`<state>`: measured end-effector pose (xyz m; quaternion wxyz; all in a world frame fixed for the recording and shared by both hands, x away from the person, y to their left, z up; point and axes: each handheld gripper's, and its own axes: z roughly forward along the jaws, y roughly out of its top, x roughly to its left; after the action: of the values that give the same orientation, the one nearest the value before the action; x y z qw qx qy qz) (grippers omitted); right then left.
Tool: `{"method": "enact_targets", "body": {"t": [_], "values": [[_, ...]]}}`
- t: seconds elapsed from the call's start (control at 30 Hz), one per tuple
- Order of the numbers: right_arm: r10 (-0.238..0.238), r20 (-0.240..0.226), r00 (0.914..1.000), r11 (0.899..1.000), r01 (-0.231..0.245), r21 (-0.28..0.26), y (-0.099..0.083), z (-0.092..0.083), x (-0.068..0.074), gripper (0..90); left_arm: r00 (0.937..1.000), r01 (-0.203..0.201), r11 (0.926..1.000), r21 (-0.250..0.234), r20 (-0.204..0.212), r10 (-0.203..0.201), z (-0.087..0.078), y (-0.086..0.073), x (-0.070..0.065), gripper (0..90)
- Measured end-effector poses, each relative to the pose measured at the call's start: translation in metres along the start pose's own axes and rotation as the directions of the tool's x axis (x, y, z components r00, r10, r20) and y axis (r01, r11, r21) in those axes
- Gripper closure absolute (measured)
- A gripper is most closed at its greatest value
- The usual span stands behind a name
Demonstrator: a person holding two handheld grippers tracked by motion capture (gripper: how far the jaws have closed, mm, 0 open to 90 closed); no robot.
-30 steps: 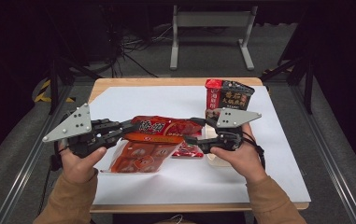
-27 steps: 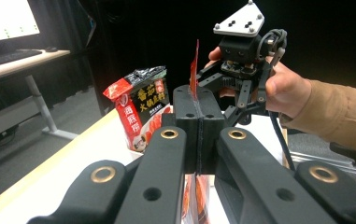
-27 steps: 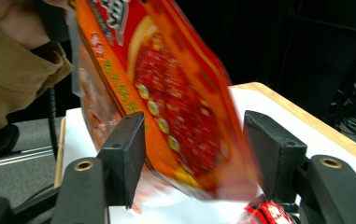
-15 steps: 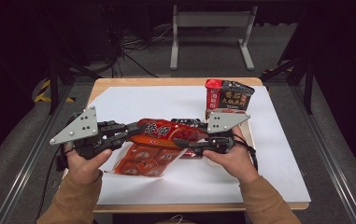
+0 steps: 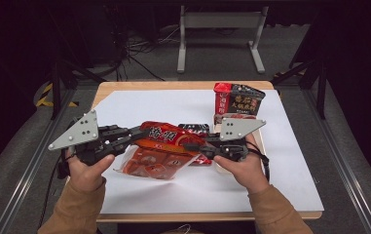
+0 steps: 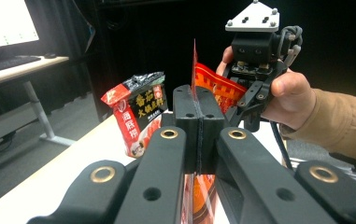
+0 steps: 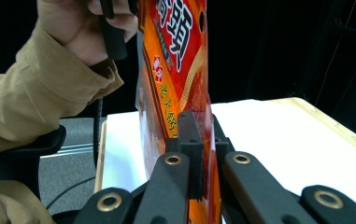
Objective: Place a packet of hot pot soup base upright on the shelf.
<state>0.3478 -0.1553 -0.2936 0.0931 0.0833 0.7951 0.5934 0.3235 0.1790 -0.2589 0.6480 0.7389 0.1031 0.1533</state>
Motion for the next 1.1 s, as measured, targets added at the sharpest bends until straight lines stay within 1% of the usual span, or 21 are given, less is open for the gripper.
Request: {"method": "enact_targets", "body": {"t": [0.2,0.37,0.47,0.6,0.8,0.97,1.03,1.07,1.1], "values": [[-0.006,0.006,1.0000,1.000,0.006,-0.013,0.009,-0.005,0.004,89.8,0.9999,0.015,0.9998,-0.016,0.004,-0.015,-0.002,-0.001,0.003,90.0],[-0.009,0.013,0.9999,1.000,0.009,-0.022,0.015,-0.010,0.006,89.8,0.9999,0.015,0.9997,-0.021,0.002,-0.015,-0.002,-0.002,0.002,90.0],[-0.002,0.015,0.9999,0.999,0.003,-0.032,0.018,-0.014,0.006,89.8,0.9999,0.014,0.9997,-0.018,0.004,-0.014,-0.001,-0.002,0.003,90.0],[0.000,0.016,0.9999,0.999,0.001,-0.036,0.022,-0.017,0.007,89.9,0.9995,0.031,0.9993,-0.021,0.007,-0.031,0.000,-0.003,0.004,90.0],[0.008,0.010,0.9999,0.999,-0.007,-0.041,0.028,-0.021,0.007,89.8,0.9995,0.031,0.9992,-0.027,0.008,-0.031,0.000,-0.003,0.005,89.4],[0.012,0.005,0.9999,0.999,-0.012,-0.038,0.034,-0.024,0.007,89.9,0.9988,0.045,0.9985,-0.032,0.019,-0.045,0.000,-0.004,0.006,85.8],[0.012,0.006,0.9999,0.999,-0.012,-0.041,0.035,-0.025,0.007,89.9,0.9987,0.049,0.9982,-0.034,0.018,-0.048,0.001,-0.005,0.006,82.7],[0.011,0.008,0.9999,0.999,-0.011,-0.040,0.037,-0.026,0.007,89.9,0.9987,0.050,0.9985,-0.022,0.013,-0.050,0.001,-0.005,0.006,80.6],[0.011,0.009,0.9999,0.999,-0.010,-0.041,0.038,-0.027,0.007,89.9,0.9983,0.057,0.9982,-0.020,0.008,-0.057,0.002,-0.006,0.007,77.2]]}}
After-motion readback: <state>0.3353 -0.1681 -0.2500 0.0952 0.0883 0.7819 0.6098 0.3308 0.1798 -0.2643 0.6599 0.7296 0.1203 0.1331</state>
